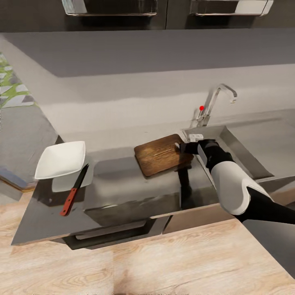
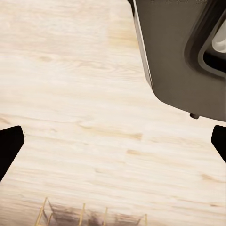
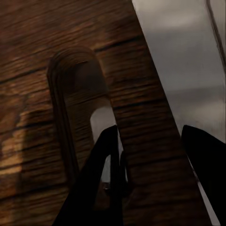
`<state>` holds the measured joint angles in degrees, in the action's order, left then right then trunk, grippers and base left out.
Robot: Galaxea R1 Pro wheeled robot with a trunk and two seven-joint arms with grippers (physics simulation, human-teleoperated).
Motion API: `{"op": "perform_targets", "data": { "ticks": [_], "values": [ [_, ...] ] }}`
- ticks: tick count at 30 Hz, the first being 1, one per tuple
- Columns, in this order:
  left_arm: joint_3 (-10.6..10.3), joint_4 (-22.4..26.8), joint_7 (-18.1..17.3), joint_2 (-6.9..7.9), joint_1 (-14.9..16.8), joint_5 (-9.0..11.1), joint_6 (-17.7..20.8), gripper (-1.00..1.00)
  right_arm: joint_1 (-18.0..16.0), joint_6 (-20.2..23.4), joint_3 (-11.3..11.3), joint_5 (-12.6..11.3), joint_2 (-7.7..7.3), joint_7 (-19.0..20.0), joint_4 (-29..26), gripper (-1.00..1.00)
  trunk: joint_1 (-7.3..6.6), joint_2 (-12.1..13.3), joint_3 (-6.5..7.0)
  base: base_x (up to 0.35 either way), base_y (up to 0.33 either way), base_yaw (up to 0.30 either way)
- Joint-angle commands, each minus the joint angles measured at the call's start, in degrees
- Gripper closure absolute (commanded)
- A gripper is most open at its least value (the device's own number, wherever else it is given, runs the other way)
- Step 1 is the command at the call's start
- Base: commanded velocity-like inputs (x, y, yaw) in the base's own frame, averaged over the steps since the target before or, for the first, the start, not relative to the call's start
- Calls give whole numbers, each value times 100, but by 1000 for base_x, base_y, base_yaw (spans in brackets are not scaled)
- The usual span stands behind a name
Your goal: In the kitchen, take the Vidalia onion out of the sink, dice it on the chopping board with the paring knife, put the diced onion into the bowl on the countertop, then place both the paring knife and the chopping board into the sink.
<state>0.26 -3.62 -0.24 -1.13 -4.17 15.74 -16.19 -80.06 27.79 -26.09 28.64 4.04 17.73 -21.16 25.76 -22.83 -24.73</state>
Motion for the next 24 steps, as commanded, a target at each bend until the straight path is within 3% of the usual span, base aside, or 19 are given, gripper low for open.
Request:
{"op": "perform_targets", "data": {
  "ticks": [1,7,9,12,21,24],
  "values": [
    [0,-9,-3,-3,4,19,-27,-100,-1,24,-20,70,9,-96,-3,100,2,-9,-9,-68,98,0],
    [0,-8,-3,-9,4,17,-31,-100,-1,24,-179,63,3,-628,28,100,2,-9,-9,-19,27,0],
    [0,-2,-3,-13,4,17,-31,-100,-1,24,-475,63,2,-799,35,100,2,-9,-9,-2,2,0],
    [0,-4,-3,-11,4,17,-33,-100,-1,18,-698,63,5,-930,40,100,2,-9,-9,0,0,0],
    [0,-7,-3,-12,4,17,-32,-100,-1,9,-784,55,18,-997,164,100,2,-9,-9,0,0,0],
    [0,-7,-3,-10,4,17,-32,-100,-1,7,-784,54,153,-995,180,100,2,-9,-9,0,0,0]
  ]
}}
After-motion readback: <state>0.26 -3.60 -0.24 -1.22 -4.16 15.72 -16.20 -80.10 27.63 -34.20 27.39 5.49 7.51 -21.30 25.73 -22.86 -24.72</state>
